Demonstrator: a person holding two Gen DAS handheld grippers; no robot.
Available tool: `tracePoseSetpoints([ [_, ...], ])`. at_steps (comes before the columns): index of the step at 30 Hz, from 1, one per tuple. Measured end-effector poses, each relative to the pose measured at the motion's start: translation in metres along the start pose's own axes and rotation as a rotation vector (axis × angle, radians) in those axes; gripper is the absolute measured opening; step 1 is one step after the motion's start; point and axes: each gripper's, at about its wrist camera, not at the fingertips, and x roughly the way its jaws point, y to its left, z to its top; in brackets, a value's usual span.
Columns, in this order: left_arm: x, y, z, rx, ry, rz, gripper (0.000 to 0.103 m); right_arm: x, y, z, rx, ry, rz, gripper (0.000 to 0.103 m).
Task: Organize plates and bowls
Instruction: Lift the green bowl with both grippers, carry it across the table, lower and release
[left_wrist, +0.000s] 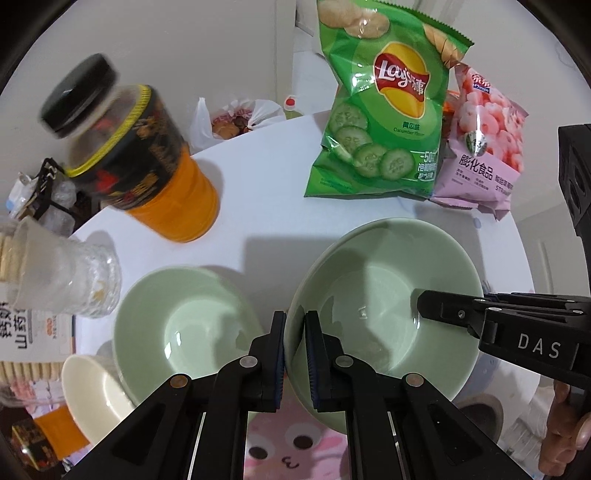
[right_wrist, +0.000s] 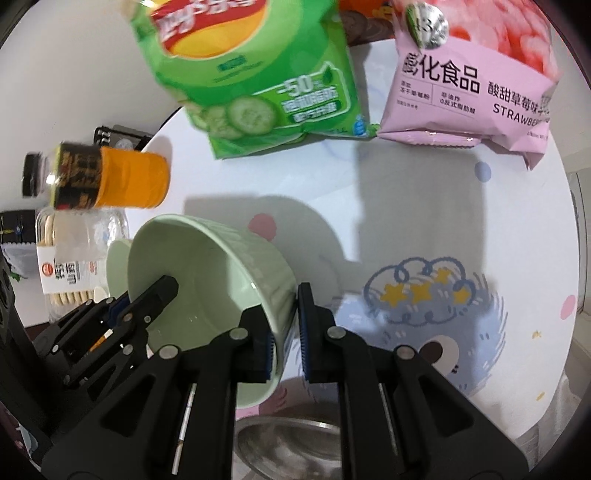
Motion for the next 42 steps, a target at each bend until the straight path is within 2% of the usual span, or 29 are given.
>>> tracePoseSetpoints([
  [5, -0.024, 0.015, -0.026, -0.011, -0.018, 0.013, 0.009, -0.004, 0.019, -0.014, -0.047, 0.018, 0.004, 0.013],
  [11, -0.033, 0.032, -0.052, -0.046, -0.030, 0.012, 0.009, -0.005, 0.058, -0.035, -0.147, 0.001, -0.055, 0.013],
  [16, -0.042, 0.036, -0.069, -0.059, -0.051, 0.004, 0.009, -0.007, 0.066, -0.054, -0.165, 0.004, -0.066, 0.013],
  [23, -0.064, 0.043, -0.103, -0.043, -0.052, 0.036, 0.009, -0.010, 0.082, -0.082, -0.194, 0.022, -0.044, 0.014],
  [29, -0.068, 0.065, -0.142, -0.067, -0.025, 0.059, 0.009, 0.008, 0.106, -0.113, -0.236, 0.073, -0.019, 0.014],
  [37, -0.063, 0.090, -0.196, -0.135, 0.021, 0.063, 0.009, 0.042, 0.131, -0.152, -0.295, 0.153, -0.032, 0.014],
  [42, -0.055, 0.097, -0.217, -0.176, 0.044, 0.046, 0.009, 0.059, 0.138, -0.169, -0.323, 0.194, -0.052, 0.014],
])
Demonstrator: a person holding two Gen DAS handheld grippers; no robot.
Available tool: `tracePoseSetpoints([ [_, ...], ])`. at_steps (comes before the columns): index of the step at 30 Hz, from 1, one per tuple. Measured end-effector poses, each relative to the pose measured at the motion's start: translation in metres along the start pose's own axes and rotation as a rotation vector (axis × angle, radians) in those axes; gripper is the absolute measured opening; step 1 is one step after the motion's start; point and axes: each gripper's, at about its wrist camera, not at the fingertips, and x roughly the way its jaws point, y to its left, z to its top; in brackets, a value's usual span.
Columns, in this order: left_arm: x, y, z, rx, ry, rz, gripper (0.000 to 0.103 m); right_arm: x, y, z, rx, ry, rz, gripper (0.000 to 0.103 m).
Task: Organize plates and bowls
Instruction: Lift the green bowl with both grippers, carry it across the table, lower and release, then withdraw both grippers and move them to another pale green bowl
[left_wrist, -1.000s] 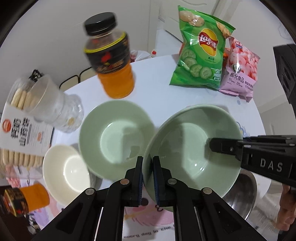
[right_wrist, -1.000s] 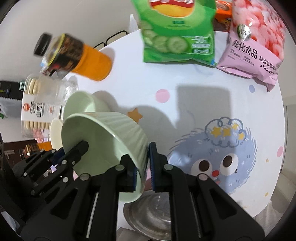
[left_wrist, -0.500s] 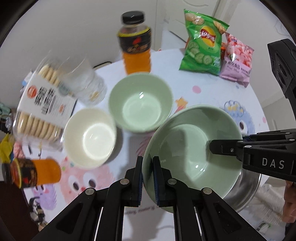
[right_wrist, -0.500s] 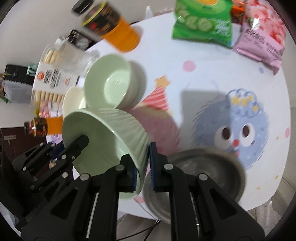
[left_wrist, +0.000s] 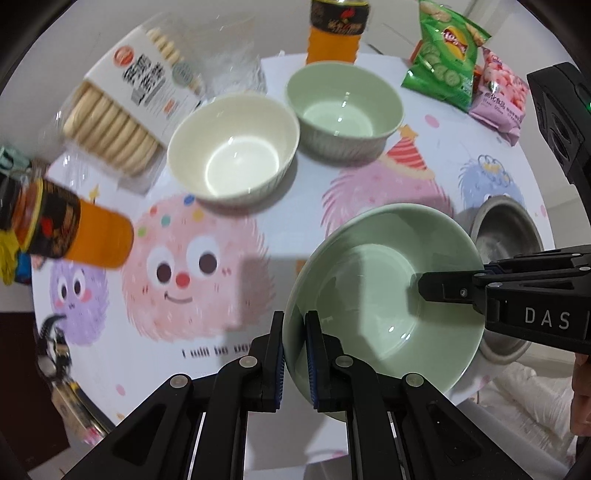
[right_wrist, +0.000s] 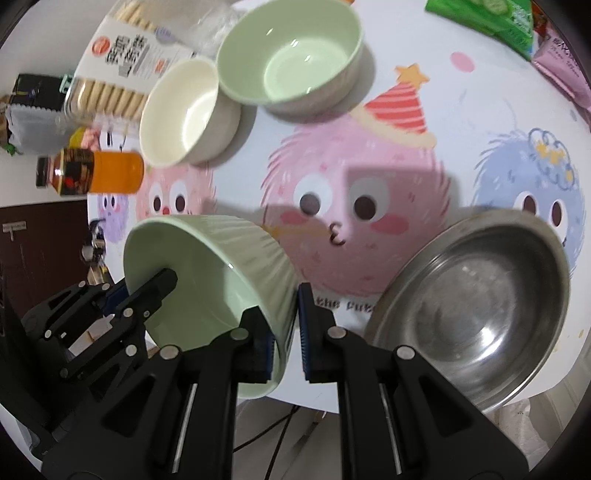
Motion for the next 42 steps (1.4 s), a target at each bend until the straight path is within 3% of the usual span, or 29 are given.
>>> tracePoseSetpoints([
  [20, 0.050, 0.002, -0.008, -0.063, 0.052, -0.052, 0.010, 0.047, -0.014, -0.001, 0.001, 0.086, -0.065, 0.013],
  [23, 0.049, -0.003, -0.006, -0.039, 0.054, -0.024, 0.011, 0.050, -0.019, 0.002, 0.040, 0.077, -0.038, 0.017],
  [24, 0.048, -0.004, -0.005, -0.034, 0.047, -0.018, 0.011, 0.049, -0.019, 0.003, 0.045, 0.073, -0.035, 0.023],
  [25, 0.045, -0.005, -0.005, -0.036, 0.029, -0.016, 0.012, 0.048, -0.017, 0.004, 0.045, 0.071, -0.026, 0.036],
  [26, 0.043, -0.004, -0.005, -0.049, 0.015, -0.021, 0.021, 0.047, -0.015, 0.005, 0.038, 0.074, -0.014, 0.045],
  [27, 0.042, -0.002, -0.006, -0.066, 0.014, -0.027, 0.030, 0.044, -0.011, 0.005, 0.024, 0.076, 0.005, 0.065],
  [28, 0.040, 0.002, -0.007, -0.088, 0.013, -0.042, 0.050, 0.042, -0.005, 0.005, 0.009, 0.071, 0.013, 0.076],
  [29, 0.036, 0.008, -0.009, -0.117, 0.003, -0.068, 0.068, 0.037, 0.000, 0.005, -0.011, 0.060, 0.017, 0.080],
  [32, 0.023, 0.020, -0.016, -0.178, -0.030, -0.090, 0.086, 0.025, 0.008, 0.003, -0.052, 0.040, 0.005, 0.092],
  [34, 0.018, 0.030, -0.020, -0.206, -0.031, -0.094, 0.093, 0.016, 0.006, 0.001, -0.049, 0.020, 0.004, 0.094],
  [35, 0.015, 0.034, -0.021, -0.222, -0.028, -0.092, 0.102, 0.012, 0.003, 0.001, -0.040, 0.011, 0.014, 0.095],
  [37, 0.010, 0.046, -0.022, -0.243, -0.030, -0.083, 0.103, 0.003, -0.004, 0.001, 0.000, -0.009, 0.056, 0.102],
  [42, -0.012, 0.056, -0.018, -0.286, -0.067, -0.073, 0.103, -0.018, -0.029, 0.000, 0.145, -0.082, 0.183, 0.102],
])
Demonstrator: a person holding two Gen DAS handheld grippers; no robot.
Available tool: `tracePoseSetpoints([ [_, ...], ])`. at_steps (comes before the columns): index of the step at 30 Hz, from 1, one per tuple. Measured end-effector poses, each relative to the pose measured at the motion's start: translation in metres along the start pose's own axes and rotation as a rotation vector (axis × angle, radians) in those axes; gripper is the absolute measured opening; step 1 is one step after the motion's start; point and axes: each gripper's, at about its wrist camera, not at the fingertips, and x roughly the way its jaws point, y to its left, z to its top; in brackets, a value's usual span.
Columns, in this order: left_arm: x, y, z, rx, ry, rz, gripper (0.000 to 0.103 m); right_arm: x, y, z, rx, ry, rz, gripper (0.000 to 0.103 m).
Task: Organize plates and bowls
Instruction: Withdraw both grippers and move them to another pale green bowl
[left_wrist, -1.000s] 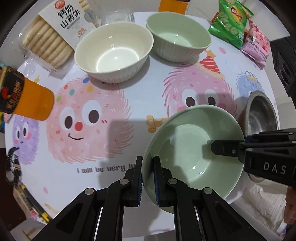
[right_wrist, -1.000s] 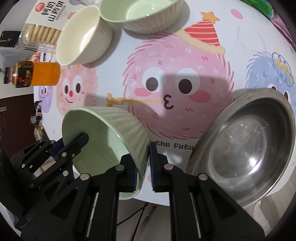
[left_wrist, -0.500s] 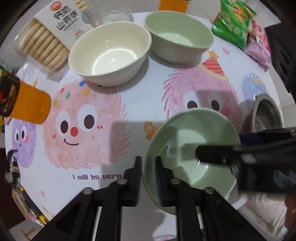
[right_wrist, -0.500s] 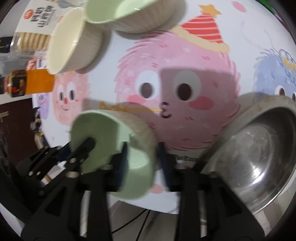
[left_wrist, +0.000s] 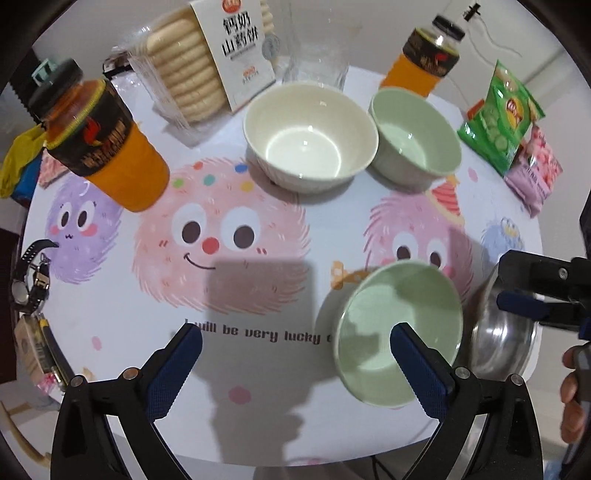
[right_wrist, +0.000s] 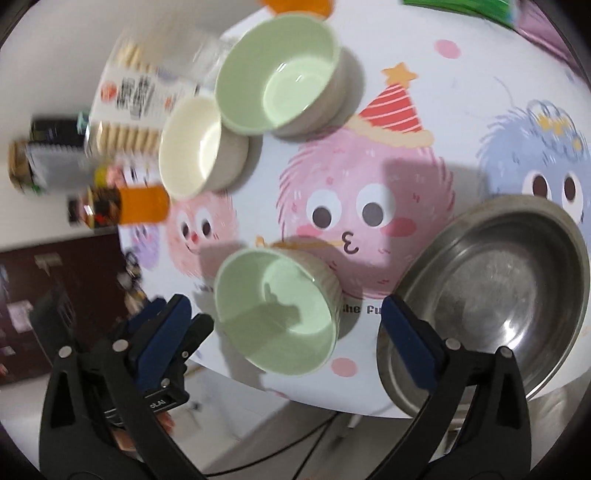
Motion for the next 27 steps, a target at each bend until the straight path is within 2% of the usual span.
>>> tracePoseSetpoints([
  [4, -0.010, -0.012, 0.009, 0.019, -0.018, -0.029, 0.103, -0.015, -0.019, 0.004, 0.091, -0.052, 0.049, 0.102],
  [9, -0.011, -0.031, 0.012, 0.101, 0.016, -0.043, 0.103, -0.025, -0.034, 0.001, 0.179, -0.073, 0.097, 0.102],
  [14, -0.013, -0.040, 0.004, 0.172, 0.015, -0.038, 0.103, -0.032, -0.029, -0.012, 0.207, -0.123, 0.091, 0.102],
  [20, -0.029, -0.032, 0.002, 0.203, -0.029, -0.060, 0.103, -0.037, -0.016, -0.033, 0.225, -0.193, 0.098, 0.102],
  [27, -0.044, -0.031, 0.021, 0.263, -0.076, -0.078, 0.103, -0.045, -0.007, -0.045, 0.287, -0.264, 0.110, 0.102],
])
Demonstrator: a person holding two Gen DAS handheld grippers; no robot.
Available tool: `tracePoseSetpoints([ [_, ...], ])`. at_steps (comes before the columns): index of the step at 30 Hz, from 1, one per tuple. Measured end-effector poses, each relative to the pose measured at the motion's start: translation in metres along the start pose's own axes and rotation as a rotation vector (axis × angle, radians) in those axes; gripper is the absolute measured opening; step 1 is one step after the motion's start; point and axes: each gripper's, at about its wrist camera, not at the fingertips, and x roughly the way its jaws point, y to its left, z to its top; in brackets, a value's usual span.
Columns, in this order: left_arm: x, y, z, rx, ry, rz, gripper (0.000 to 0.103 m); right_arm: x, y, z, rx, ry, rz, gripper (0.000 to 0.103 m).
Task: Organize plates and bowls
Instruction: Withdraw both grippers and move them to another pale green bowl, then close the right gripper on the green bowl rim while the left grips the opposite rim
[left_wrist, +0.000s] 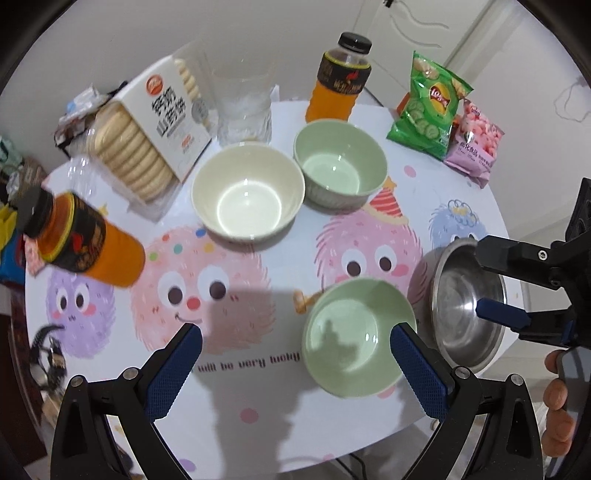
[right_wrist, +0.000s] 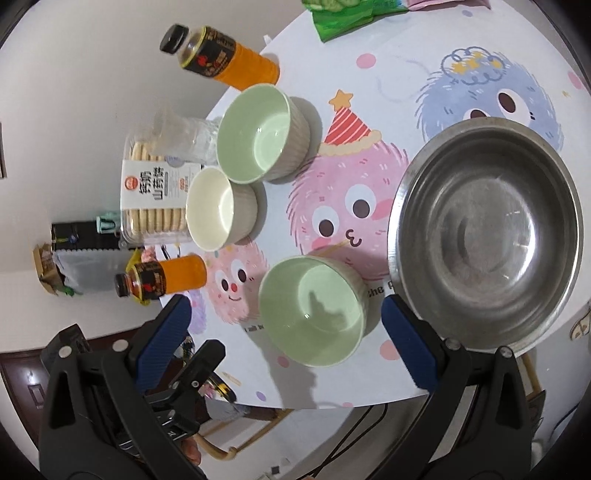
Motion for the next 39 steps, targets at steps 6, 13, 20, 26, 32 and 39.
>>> tracePoseSetpoints([
  [6, 0.001, -0.002, 0.034, -0.009, -0.039, 0.013, 0.103, -0.010, -0.004, 0.021, 0.054, -0.033, -0.008, 0.102],
  [13, 0.017, -0.012, 0.090, 0.020, -0.063, 0.079, 0.103, 0.010, -0.009, 0.070, 0.090, 0.018, 0.003, 0.102],
  [20, 0.054, -0.014, 0.131, 0.047, -0.006, 0.118, 0.103, 0.036, -0.005, 0.112, 0.077, 0.067, 0.012, 0.102],
  [26, 0.082, -0.021, 0.151, 0.086, 0.049, 0.087, 0.103, 0.044, -0.011, 0.138, 0.112, 0.073, 0.018, 0.102],
  [32, 0.101, -0.025, 0.165, 0.106, 0.083, 0.076, 0.103, 0.058, -0.011, 0.155, 0.111, 0.096, 0.015, 0.097],
  [39, 0.114, -0.026, 0.176, 0.110, 0.086, 0.078, 0.103, 0.072, -0.010, 0.162, 0.106, 0.125, 0.016, 0.091],
])
